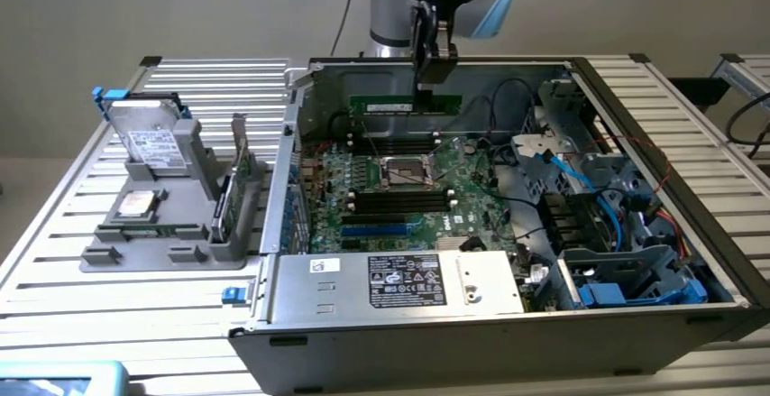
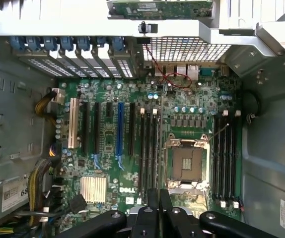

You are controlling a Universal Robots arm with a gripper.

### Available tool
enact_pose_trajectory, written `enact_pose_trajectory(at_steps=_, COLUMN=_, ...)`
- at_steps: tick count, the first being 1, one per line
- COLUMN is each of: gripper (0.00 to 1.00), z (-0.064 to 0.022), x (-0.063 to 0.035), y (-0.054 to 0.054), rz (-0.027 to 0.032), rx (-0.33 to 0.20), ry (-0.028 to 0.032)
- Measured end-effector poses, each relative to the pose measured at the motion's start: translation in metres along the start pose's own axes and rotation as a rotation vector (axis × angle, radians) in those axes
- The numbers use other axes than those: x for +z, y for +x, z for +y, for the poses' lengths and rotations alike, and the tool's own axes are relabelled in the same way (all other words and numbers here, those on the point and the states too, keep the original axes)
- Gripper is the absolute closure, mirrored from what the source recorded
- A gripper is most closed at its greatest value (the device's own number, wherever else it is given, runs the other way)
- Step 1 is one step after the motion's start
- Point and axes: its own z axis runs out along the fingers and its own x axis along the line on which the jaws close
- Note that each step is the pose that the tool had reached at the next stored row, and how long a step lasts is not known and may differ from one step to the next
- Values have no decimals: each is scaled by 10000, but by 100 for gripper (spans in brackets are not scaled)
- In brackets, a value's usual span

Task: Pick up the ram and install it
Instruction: 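Insert the ram into the slot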

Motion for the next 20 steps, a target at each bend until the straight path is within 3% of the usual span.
enact_pose_trajectory(at_steps=4, gripper=87, z=-1, x=32, y=-1, rz=197, rx=10, ry=1)
enact_pose_trajectory(at_steps=6, gripper=87, z=-2, x=46, y=-2, rz=244, rx=12, ry=10)
enact_pose_trajectory(at_steps=10, gripper=87, z=-3, x=66, y=-3, rz=248, rx=13, ry=15)
enact_pose_trajectory(at_steps=20, gripper=87, z=-52, x=244, y=-2, rz=255, rx=14, ry=16)
